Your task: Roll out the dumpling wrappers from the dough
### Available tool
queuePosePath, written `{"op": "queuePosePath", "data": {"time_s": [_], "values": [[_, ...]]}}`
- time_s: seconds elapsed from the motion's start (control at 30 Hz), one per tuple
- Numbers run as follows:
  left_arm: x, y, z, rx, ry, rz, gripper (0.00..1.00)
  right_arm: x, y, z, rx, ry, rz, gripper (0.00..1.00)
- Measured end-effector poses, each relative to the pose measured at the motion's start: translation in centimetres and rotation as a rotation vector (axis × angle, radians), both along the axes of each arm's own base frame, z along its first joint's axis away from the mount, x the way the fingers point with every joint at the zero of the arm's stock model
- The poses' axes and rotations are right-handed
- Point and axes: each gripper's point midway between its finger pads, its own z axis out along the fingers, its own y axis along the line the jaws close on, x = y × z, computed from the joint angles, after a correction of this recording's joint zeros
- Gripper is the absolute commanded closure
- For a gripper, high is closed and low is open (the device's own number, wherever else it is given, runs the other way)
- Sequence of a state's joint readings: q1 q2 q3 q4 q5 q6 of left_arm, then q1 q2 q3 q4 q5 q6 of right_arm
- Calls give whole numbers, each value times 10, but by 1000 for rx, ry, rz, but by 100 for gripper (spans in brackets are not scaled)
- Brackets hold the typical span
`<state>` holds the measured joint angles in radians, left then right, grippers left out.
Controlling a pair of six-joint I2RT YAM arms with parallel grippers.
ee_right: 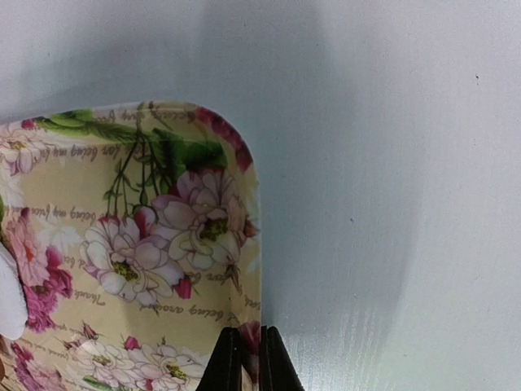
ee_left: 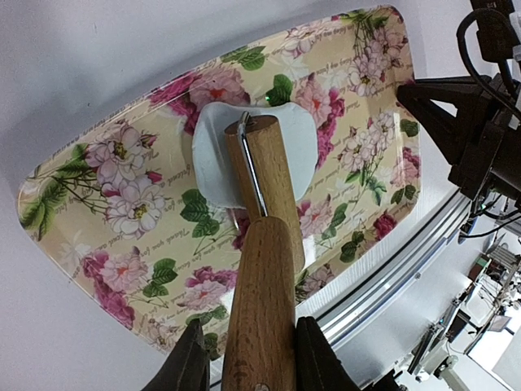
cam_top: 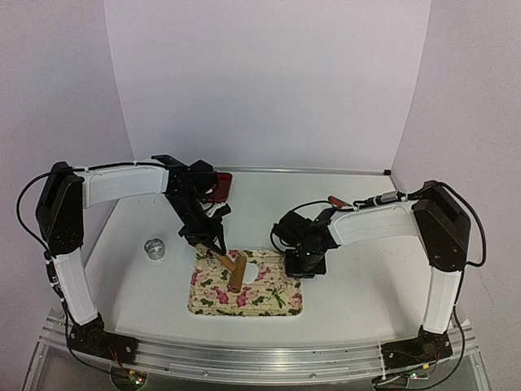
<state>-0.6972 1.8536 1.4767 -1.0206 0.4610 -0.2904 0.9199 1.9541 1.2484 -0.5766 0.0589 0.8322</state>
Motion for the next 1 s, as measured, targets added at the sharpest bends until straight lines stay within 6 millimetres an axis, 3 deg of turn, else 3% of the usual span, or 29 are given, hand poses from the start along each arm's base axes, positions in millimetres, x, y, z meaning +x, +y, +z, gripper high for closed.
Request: {"op": "queuePosePath", "data": {"time_s": [1.0], "values": [[9,33,-14,-115,29,17,100,1,2,0,7,-6,0,100]]}}
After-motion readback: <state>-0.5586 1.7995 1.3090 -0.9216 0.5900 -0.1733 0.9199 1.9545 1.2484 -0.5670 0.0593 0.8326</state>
